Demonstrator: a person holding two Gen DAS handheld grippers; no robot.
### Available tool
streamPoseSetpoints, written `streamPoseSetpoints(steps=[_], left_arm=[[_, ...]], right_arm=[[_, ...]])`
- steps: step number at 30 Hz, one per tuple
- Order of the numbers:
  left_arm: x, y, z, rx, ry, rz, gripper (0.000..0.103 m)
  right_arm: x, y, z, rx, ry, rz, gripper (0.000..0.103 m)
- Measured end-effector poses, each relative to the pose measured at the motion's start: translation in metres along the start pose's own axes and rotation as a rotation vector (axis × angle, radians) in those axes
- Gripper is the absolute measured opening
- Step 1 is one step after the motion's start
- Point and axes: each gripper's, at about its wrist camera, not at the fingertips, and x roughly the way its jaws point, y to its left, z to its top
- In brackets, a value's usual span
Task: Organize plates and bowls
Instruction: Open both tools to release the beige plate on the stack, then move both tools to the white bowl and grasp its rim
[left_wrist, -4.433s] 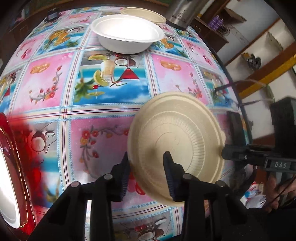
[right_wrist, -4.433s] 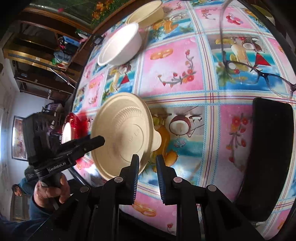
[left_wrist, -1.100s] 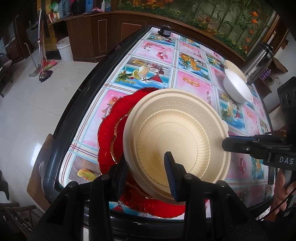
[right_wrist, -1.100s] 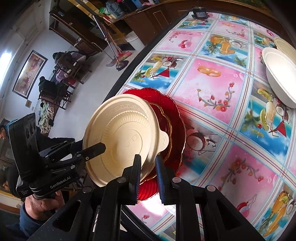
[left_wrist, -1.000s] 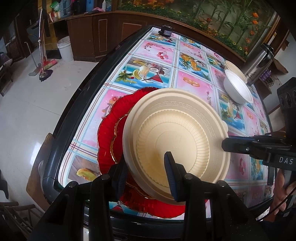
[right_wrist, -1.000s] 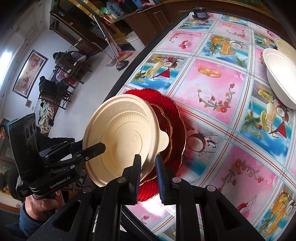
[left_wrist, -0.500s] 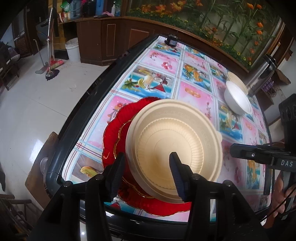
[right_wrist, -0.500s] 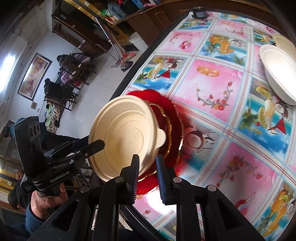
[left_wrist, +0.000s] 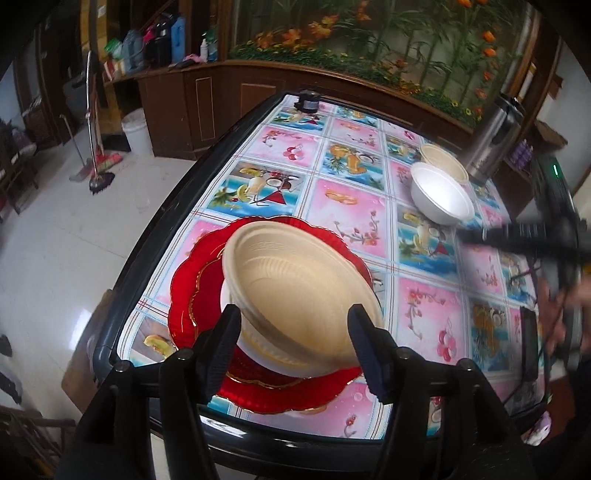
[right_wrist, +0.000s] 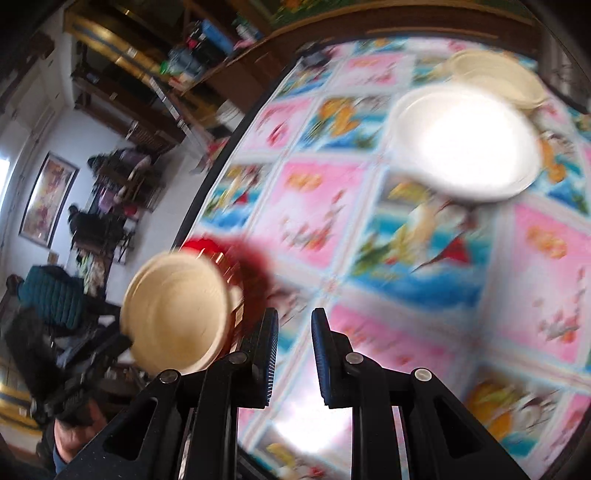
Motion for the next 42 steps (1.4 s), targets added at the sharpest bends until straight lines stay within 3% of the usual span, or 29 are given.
streamPoseSetpoints(steps=[10, 17, 25, 33, 38, 42], left_arm=[[-0.004, 0.021, -0.021, -0.089, 0.037, 0.051, 0.06], [0.017, 0.02, -0.043, -0.096, 0.101, 0.031, 0.06], [0.045, 0.034, -0.037, -0.115, 0.146, 0.041, 0.06], [0.02, 0.034, -0.027, -0.122, 0.119, -0.036, 0.06], [0.003, 0.007, -0.008, -0.047, 0.064, -0.061, 0.06], [0.001, -0.022, 0.002, 0.017, 0.051, -0.098, 0.067]], right_arm=[[-0.022, -0.057, 0.061, 0.067, -0.087, -0.098, 0.02], [-0.008, -0.086, 0.085, 0.082, -0.077, -0.17, 0.02], [0.021, -0.1, 0.098, 0.101, -0.027, -0.203, 0.02], [0.038, -0.104, 0.094, 0.089, 0.031, -0.218, 0.02], [0.035, -0.097, 0.073, 0.05, 0.071, -0.225, 0.02], [0.022, -0.088, 0.042, 0.013, 0.109, -0.217, 0.02]])
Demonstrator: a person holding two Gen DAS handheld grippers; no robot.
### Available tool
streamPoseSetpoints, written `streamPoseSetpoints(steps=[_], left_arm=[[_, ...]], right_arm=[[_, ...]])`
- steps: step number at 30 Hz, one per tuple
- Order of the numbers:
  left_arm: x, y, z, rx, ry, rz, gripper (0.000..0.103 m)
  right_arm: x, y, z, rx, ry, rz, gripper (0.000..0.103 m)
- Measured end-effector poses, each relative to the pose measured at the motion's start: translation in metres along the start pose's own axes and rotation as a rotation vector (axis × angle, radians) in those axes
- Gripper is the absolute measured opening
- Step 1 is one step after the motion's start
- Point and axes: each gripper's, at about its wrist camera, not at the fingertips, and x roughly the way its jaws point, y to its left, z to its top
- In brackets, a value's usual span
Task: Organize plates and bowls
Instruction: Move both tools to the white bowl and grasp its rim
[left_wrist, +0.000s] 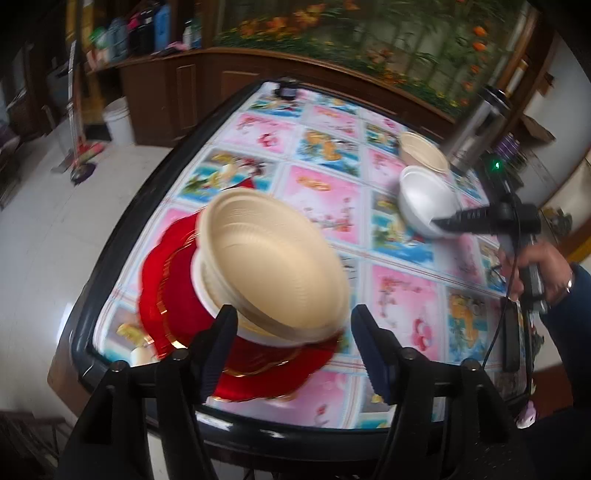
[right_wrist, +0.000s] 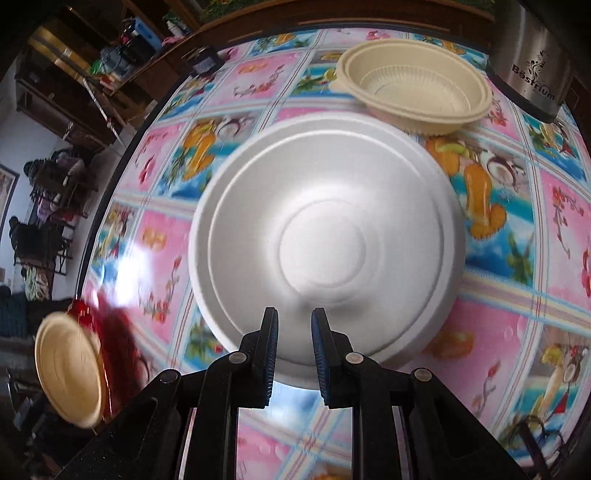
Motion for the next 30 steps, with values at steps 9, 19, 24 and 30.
streamPoseSetpoints(steps=[9, 19, 24, 30], left_arm=[[0.015, -0.012, 0.003, 0.021, 0.021, 0.034, 0.071], [0.012, 0.05, -0.011, -0.11, 0.023, 0.095, 0.071], [0.012, 0.066, -0.016, -0.157, 0.018, 0.098, 0.071], [-0.001, 0.044, -0.009, -0.126, -0.032, 0.053, 0.071]], right_arm=[[-0.021, 0.013, -0.113, -0.077, 0.102, 0.072, 0.021], [-0.069, -0.005, -0.142, -0.022, -0.018, 0.087, 0.021], [-0.085, -0.01, -0.144, 0.016, -0.066, 0.092, 0.021], [-0.093, -0.023, -0.148, 0.07, -0.099, 0.091, 0.021]])
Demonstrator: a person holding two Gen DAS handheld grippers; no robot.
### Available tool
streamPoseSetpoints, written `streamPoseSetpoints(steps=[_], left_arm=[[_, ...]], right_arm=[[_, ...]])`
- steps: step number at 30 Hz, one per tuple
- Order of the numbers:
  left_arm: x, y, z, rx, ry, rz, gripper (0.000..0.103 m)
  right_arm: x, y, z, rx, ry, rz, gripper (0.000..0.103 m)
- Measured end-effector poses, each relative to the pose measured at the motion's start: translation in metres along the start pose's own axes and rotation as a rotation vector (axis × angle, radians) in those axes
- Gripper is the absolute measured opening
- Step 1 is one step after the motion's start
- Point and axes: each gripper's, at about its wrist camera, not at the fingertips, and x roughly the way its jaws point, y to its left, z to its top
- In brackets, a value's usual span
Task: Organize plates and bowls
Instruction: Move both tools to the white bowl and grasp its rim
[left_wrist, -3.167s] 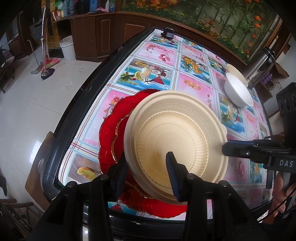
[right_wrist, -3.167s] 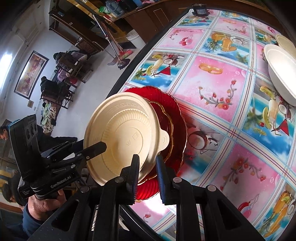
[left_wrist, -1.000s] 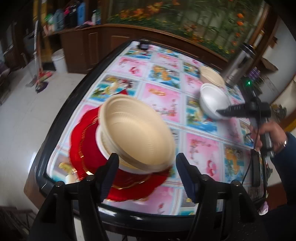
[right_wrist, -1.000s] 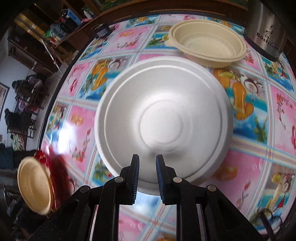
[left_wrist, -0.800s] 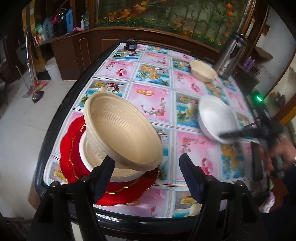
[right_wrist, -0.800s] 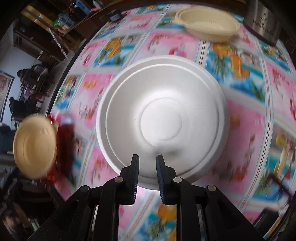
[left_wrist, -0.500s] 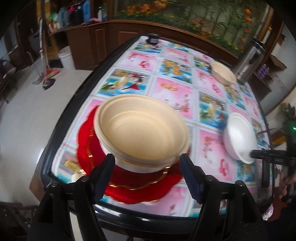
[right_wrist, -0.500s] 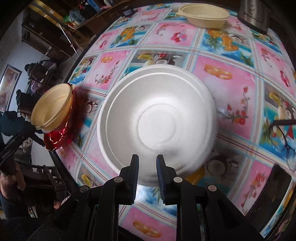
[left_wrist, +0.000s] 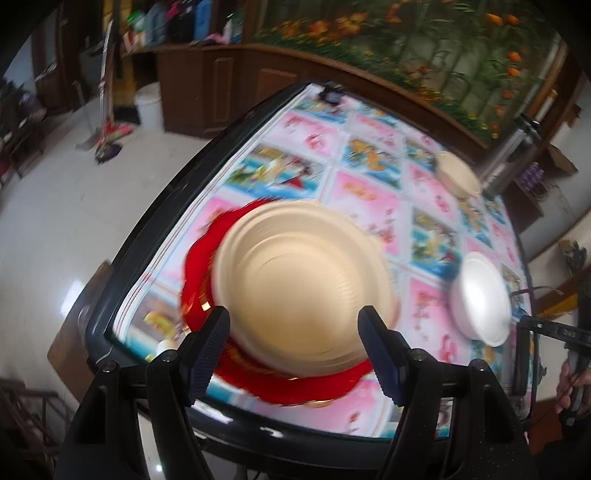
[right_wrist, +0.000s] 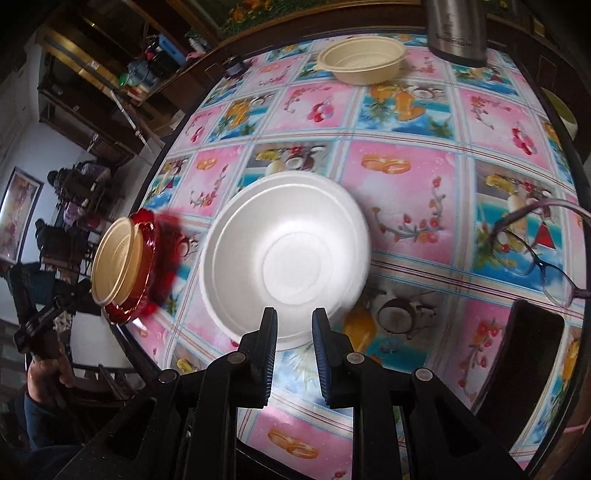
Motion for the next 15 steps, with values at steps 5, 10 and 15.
streamPoseSetpoints(steps=[5, 10, 15], left_arm=[[-0.001, -0.051, 0.008, 0.102, -0.016, -0.082, 0.071], [0.026, -0.107, 0.001, 0.196, 0.055, -0.152, 0.071], [0.062, -0.156, -0.005, 0.286, 0.139, -0.187, 0.071]], right_arm=[[-0.005, -0.021, 0.0, 0.071, -0.034, -0.019, 0.021], [-0.003, -0.034, -0.005, 0.109, -0.039, -0.018, 0.021], [0.0, -0.041, -0.006, 0.128, -0.038, -0.022, 0.021]])
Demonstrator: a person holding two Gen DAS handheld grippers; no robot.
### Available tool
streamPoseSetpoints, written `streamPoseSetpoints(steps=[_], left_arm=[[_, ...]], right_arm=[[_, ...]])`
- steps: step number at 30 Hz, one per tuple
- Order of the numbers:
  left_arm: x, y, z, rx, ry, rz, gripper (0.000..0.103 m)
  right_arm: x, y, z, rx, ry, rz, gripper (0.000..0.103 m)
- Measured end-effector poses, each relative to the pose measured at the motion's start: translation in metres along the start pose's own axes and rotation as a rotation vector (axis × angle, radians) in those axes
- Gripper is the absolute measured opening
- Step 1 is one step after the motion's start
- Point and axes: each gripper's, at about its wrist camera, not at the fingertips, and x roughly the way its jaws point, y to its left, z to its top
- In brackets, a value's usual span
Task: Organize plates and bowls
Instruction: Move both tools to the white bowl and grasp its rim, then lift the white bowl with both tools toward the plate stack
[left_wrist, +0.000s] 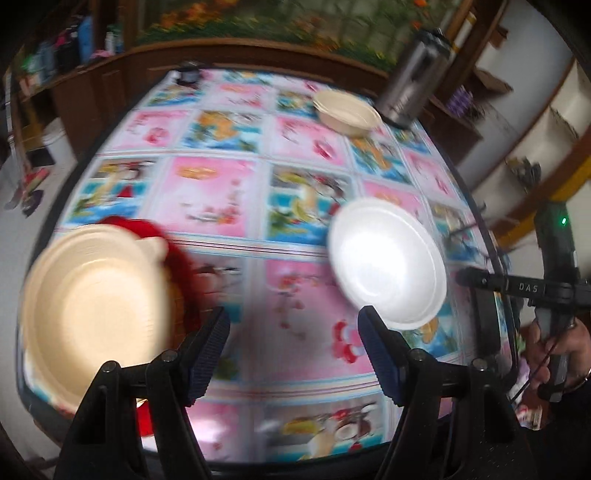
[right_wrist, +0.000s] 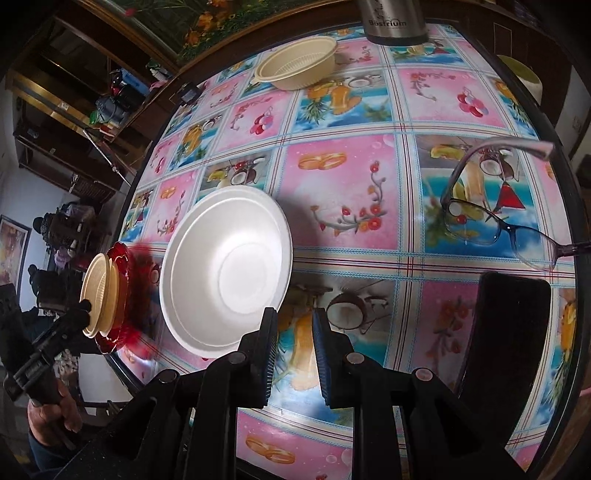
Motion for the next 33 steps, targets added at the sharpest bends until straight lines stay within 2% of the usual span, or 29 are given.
streamPoseSetpoints(steps=[4, 6, 8, 11, 12, 13, 15, 16, 17, 19, 27, 33], left_arm=[[0.032, -0.02, 0.013, 0.032, 0.061, -0.025, 0.07], [0.043, -0.027, 0.021, 0.032, 0.062, -0.03, 0.07], [0.053, -0.029, 0.026, 0.038, 0.074, -0.019, 0.071], [0.067, -0.031, 0.031, 0.035, 0.092, -0.017, 0.071], [0.071, -0.032, 0.031, 0.041, 0.099, -0.005, 0.065], [0.076, -0.033, 0.031, 0.046, 0.107, -0.001, 0.044], [0.083, -0.036, 0.028, 0.049, 0.13, -0.024, 0.024], [0.083, -0.038, 0.027, 0.053, 0.128, -0.025, 0.02], [0.082, -0.042, 0.025, 0.072, 0.124, -0.019, 0.018], [0.081, -0.048, 0.022, 0.097, 0.117, -0.003, 0.017], [0.06, -0.054, 0.016, 0.139, 0.055, 0.054, 0.017], [0.045, -0.06, 0.015, 0.18, 0.006, 0.101, 0.017]], right_arm=[[0.006, 0.001, 0.008, -0.007, 0.004, -0.008, 0.022], [0.01, 0.002, 0.012, -0.015, 0.005, -0.009, 0.025], [0.014, 0.002, 0.016, -0.018, 0.006, -0.017, 0.032], [0.02, 0.0, 0.02, -0.01, 0.011, -0.014, 0.037], [0.023, -0.001, 0.02, -0.011, 0.015, -0.015, 0.037], [0.026, 0.0, 0.021, -0.016, 0.019, -0.016, 0.037], [0.031, 0.002, 0.021, -0.036, 0.025, -0.027, 0.036], [0.032, 0.003, 0.02, -0.042, 0.025, -0.031, 0.022], [0.032, 0.004, 0.019, -0.043, 0.029, -0.011, 0.016], [0.031, 0.009, 0.016, -0.059, 0.025, -0.025, 0.013], [0.017, 0.015, 0.007, -0.041, 0.017, 0.022, 0.013], [0.011, 0.025, 0.003, -0.061, 0.001, 0.025, 0.013]])
